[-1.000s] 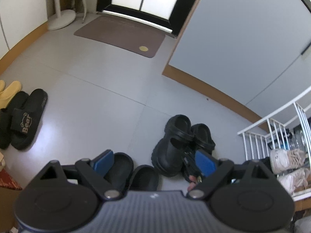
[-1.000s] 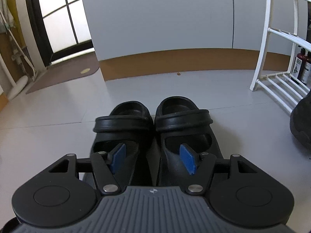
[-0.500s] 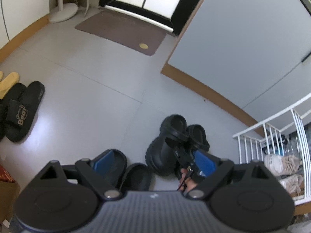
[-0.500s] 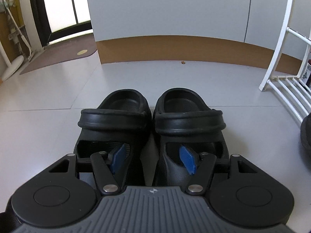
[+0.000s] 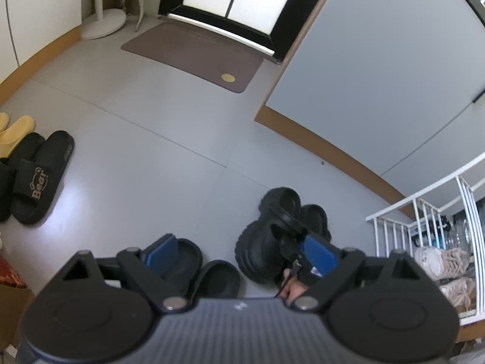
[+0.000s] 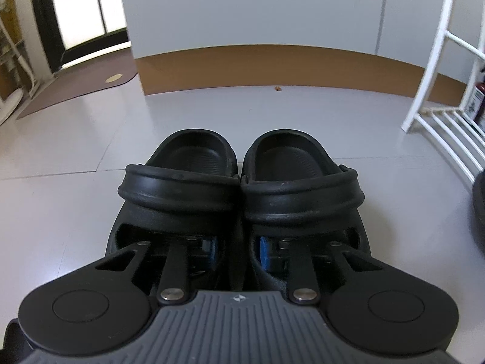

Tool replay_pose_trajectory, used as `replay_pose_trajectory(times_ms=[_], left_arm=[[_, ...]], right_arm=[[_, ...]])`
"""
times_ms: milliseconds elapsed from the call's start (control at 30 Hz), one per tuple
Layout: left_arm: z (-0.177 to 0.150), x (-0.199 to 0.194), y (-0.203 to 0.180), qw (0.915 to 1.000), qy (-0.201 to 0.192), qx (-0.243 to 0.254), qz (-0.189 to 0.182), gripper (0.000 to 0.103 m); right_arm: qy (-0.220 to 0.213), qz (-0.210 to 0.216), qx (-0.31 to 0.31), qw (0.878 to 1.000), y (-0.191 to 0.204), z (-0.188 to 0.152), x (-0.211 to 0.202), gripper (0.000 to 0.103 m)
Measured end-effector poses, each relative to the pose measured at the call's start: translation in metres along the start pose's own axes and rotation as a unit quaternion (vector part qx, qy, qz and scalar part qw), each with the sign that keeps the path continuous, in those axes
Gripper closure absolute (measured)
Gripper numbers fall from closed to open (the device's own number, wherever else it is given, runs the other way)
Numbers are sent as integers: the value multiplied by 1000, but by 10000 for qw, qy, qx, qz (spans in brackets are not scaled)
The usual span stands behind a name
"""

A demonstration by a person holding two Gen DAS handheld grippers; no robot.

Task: Organize scattered shoes
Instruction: 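Close the right tool on both black clog heels, then lift the black clog pair with the right tool toward the white rack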

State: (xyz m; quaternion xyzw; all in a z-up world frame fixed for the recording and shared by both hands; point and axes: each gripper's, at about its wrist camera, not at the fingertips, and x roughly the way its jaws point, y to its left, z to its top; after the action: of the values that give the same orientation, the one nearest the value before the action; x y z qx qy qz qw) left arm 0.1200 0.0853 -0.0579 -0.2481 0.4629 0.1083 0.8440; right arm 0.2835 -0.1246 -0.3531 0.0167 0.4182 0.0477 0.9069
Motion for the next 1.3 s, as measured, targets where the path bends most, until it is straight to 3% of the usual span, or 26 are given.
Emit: replay_pose_trajectory(times_ms=[367,633,800,1300], left_arm=[[2,-20,-8,9989,-315,21,-343,10],[0,-27,-18,9982,-378,-71,-456,10],[-5,-35,-31,9969,-616,74,-474,10],[-20,-43,-45,9973,-562,-48,-481,10]], right_arm=[[-13,-197,335,9992,-26,3,-37,75],[-182,-318,592,9976,-42,18,-105,75],[-432,-273,531,9973,-46,21,-151,75],[-1043,-393,342,9932,-69,63,-261,75]])
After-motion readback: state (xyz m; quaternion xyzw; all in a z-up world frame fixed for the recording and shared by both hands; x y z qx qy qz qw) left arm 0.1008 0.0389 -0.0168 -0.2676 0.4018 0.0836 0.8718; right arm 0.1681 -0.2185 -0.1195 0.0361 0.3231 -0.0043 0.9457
